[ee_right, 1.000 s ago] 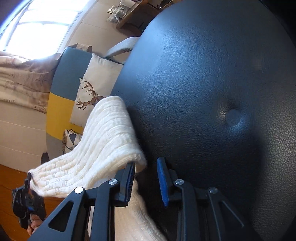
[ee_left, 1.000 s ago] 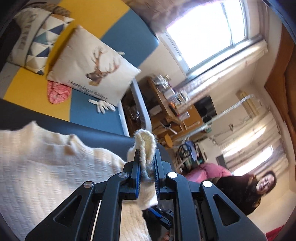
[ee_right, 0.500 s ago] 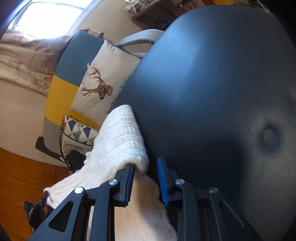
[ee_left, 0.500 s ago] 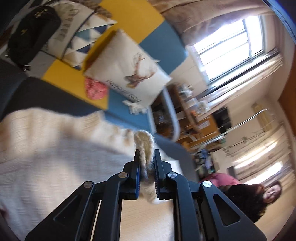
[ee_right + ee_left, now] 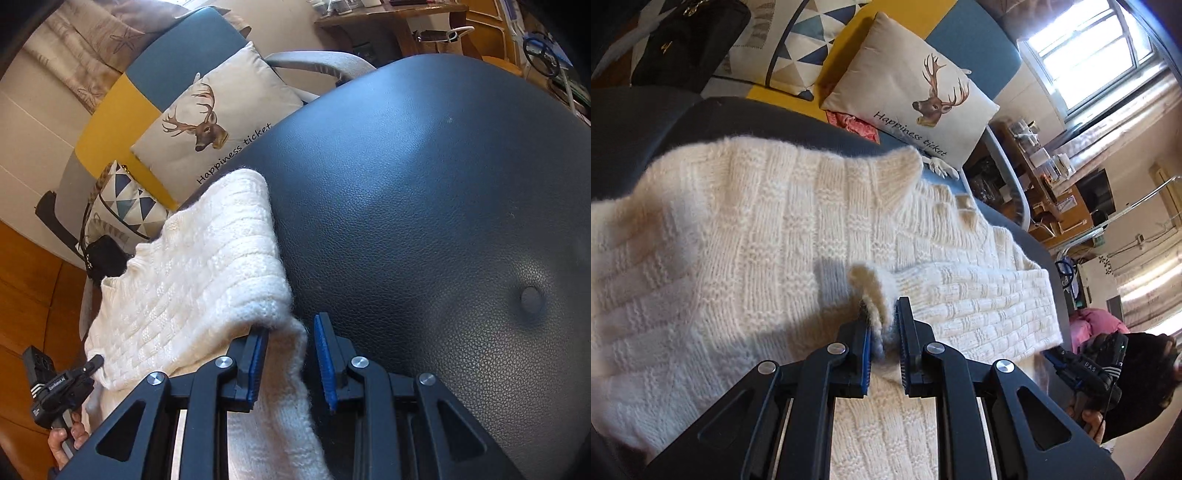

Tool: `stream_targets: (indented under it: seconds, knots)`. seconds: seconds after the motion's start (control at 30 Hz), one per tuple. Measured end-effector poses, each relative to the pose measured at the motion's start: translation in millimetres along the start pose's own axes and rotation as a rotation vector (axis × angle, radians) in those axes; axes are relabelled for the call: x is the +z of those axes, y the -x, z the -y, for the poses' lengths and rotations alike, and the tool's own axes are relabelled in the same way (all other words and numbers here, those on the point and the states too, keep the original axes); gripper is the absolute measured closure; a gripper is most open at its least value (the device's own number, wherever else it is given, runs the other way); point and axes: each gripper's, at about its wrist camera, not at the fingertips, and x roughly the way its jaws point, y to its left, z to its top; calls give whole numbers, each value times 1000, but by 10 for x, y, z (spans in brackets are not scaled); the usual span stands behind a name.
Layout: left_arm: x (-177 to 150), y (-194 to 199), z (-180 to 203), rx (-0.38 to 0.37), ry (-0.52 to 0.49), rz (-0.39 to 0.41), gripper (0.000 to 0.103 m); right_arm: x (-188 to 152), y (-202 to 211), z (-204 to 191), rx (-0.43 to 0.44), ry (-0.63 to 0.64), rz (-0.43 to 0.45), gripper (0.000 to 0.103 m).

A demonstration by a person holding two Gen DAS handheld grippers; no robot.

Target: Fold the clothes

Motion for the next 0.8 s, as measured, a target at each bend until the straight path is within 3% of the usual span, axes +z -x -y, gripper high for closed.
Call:
stream_targets:
  seconds: [0.13,0.27,0.5,0.63,0.8]
  knots:
    - [103,184,134,17,-78,64,91,8,-28,-100,-35,61,15,77]
    - [218,353,74,44,-94,127,91,16,-55,-199,-70,121,31,78]
    - [73,167,-358,97,-31,49,91,3,-112,-226,-76,138,31,78]
    - [65,235,-471,33,59,78,91,35,-108,-189,-59,112,23,78]
    - [61,322,-510,38,81,107,91,49,-96,-127,-27,59,19,78]
